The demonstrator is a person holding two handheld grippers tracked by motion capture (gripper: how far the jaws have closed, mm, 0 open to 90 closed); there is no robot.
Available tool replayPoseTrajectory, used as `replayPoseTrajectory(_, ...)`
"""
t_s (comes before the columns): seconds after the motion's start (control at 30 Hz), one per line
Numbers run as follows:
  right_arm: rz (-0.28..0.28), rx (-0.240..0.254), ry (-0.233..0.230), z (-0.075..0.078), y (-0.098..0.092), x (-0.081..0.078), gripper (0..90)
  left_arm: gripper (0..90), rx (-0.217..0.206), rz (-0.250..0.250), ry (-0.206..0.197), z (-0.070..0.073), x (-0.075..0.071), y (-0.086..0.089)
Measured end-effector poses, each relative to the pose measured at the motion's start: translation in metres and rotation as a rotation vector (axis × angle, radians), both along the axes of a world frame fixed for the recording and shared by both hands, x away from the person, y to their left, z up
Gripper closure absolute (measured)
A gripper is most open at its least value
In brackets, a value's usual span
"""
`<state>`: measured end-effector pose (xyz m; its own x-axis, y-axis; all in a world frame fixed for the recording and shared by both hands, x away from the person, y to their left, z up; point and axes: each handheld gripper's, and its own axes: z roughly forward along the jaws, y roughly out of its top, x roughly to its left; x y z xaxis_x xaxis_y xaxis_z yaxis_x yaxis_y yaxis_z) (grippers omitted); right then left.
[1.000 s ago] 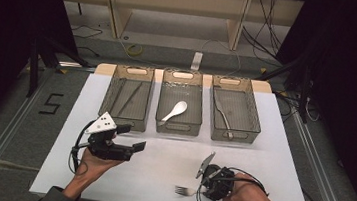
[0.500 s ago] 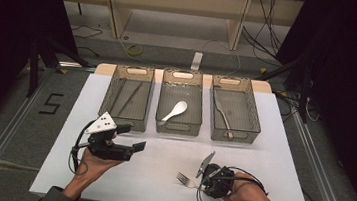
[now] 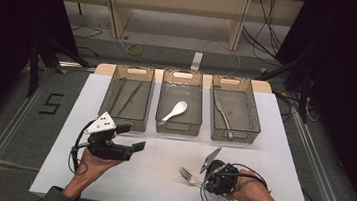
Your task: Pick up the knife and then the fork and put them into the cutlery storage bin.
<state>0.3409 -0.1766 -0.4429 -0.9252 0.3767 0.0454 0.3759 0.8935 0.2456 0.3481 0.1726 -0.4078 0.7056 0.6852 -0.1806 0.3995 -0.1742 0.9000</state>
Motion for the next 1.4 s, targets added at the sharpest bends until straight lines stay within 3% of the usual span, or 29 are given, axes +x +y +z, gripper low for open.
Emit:
replayPoseTrajectory(0.37, -0.126, 0.171, -0.072, 0.041, -0.030, 0.029, 84.9, 16.1, -0.010, 0.003, -0.005, 0.000, 0.000, 0.002)
replayPoseTrajectory(0.7, -0.243, 0.274, -0.155, 0.074, -0.048, 0.071, 84.9, 16.0, -0.023, 0.005, -0.004, 0.000, 0.000, 0.002)
replayPoseTrajectory(0.93, -0.332, 0.306, -0.188, 0.093, -0.054, 0.103, 84.9, 16.0, -0.026, 0.005, -0.006, 0.000, 0.000, 0.003)
replayPoseTrajectory(1.4, -0.448, 0.334, -0.208, 0.103, -0.064, 0.153, 84.9, 16.0, -0.027, 0.003, -0.010, 0.001, 0.000, 0.003)
